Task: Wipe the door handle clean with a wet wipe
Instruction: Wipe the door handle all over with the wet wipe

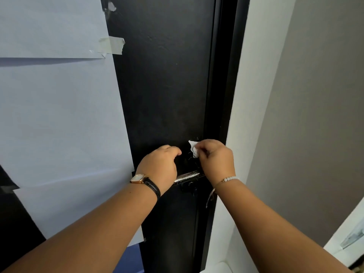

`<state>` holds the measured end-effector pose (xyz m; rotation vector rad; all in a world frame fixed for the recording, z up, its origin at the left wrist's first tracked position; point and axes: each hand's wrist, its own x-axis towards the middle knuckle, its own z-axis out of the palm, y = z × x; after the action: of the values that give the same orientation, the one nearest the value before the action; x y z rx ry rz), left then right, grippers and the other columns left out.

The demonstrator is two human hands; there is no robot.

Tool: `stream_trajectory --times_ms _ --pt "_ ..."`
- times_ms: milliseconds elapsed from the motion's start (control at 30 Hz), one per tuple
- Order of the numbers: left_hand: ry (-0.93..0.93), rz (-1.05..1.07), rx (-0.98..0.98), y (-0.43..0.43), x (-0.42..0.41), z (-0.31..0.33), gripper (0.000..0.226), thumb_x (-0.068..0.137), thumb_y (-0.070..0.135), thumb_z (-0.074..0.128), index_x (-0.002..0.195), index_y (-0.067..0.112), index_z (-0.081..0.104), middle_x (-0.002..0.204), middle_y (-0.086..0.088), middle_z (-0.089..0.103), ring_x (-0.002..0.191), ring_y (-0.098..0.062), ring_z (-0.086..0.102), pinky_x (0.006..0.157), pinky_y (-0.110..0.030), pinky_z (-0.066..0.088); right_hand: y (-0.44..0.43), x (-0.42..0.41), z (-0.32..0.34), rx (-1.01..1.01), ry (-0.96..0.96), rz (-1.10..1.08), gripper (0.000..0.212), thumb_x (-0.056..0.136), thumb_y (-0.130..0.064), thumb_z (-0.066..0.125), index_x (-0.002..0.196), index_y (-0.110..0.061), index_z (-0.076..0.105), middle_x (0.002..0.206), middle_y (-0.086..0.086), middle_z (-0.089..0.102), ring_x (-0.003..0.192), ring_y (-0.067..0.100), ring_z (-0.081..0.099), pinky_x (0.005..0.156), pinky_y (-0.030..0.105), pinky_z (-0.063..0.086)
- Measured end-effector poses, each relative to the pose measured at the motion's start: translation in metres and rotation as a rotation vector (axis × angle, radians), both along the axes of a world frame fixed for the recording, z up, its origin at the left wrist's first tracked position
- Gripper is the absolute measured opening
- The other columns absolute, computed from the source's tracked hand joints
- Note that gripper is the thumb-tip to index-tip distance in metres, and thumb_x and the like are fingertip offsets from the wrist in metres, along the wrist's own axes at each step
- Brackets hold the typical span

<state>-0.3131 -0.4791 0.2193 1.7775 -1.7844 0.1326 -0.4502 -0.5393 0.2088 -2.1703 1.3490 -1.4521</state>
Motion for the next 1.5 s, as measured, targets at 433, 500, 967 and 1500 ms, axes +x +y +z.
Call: stream_trajectory --times_ms 433,500,967,1500 --pt "0.02 0.086 -0.066 0.007 -0.004 -0.002 0.044 0.089 0.0 0.04 0.124 0.024 0.05 0.117 0.004 0.061 0.096 -0.018 0.06 0.072 -0.029 0.053 0.009 0.006 0.01 0.102 0.306 -0.104 0.021 0.092 -0.014 0.049 0.095 -0.002 0.066 0.101 0.016 0.062 0.088 0.032 0.062 0.069 0.025 0.043" --pt "0.023 0.085 -0.063 0.007 -0.004 -0.003 0.044 0.088 -0.001 0.04 0.123 0.024 0.05 0.116 0.003 0.061 0.094 -0.018 0.06 0.072 -0.032 0.055 0.014 0.004 0.009 0.095 0.323 -0.07 0.024 0.093 -0.013 0.047 0.101 -0.006 0.068 0.106 0.014 0.063 0.092 0.031 0.063 0.077 0.026 0.049" --pt "0.037 0.094 -0.044 0.005 -0.002 -0.006 0.043 0.088 0.0 0.042 0.122 0.026 0.051 0.115 0.007 0.06 0.094 -0.013 0.057 0.063 -0.023 0.041 0.023 -0.021 0.003 0.29 0.109 0.231 0.025 0.073 -0.012 0.07 0.098 -0.015 0.07 0.095 -0.001 0.061 0.085 0.015 0.06 0.079 0.02 0.05" --pt "0.001 0.091 -0.009 0.007 -0.004 -0.003 0.044 0.087 -0.002 0.043 0.121 0.024 0.053 0.116 0.004 0.06 0.095 -0.016 0.059 0.069 -0.028 0.049 0.049 -0.033 -0.008 0.199 0.182 0.119 0.017 0.082 -0.017 0.067 0.098 -0.014 0.072 0.094 0.007 0.066 0.083 0.02 0.063 0.082 0.028 0.052"
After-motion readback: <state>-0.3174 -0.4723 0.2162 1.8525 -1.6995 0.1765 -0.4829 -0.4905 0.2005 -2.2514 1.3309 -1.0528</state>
